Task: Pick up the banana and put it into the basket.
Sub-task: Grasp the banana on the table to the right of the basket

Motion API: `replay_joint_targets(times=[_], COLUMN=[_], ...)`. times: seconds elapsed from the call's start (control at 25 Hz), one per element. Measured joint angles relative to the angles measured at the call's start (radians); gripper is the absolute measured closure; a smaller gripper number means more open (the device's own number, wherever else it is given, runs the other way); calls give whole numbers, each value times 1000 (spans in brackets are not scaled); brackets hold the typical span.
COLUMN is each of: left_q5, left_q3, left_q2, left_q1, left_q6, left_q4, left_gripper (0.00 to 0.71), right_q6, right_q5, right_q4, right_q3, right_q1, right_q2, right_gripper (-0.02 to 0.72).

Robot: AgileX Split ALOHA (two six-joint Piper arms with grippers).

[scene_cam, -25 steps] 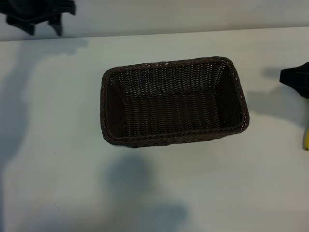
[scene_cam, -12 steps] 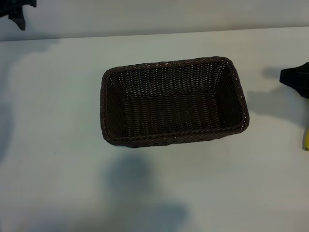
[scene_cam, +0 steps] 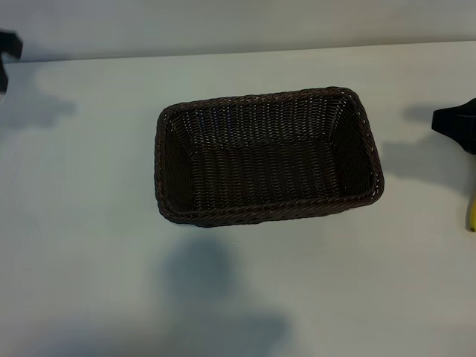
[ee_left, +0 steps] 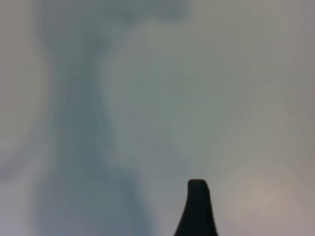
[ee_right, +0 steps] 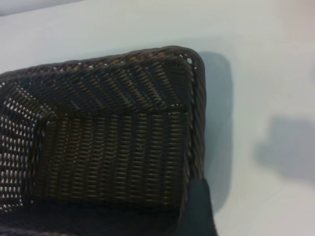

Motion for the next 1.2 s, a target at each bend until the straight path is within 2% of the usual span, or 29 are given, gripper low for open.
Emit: replay_joint_targets(times=[0.44,0.68,0.96,1.2], left_q5=[-4,-66,-114,-124], left_q3=[564,800,950,963], left_q2=[-476,-748,-1067,-1244], left_q1=[0,0,0,0], left_q6=[2,2,-5,-7], left_q4=[-2,-4,-7,-7], left_gripper=[109,109,110,110], right_q6=[1,1,1,1], right_q5=[0,0,0,0], right_q4=[-1,-1,-1,-1], right_q3=[0,0,0,0], right_q1=[0,0,0,0], right_q2=[0,0,0,0], right_gripper=[119,119,119,119])
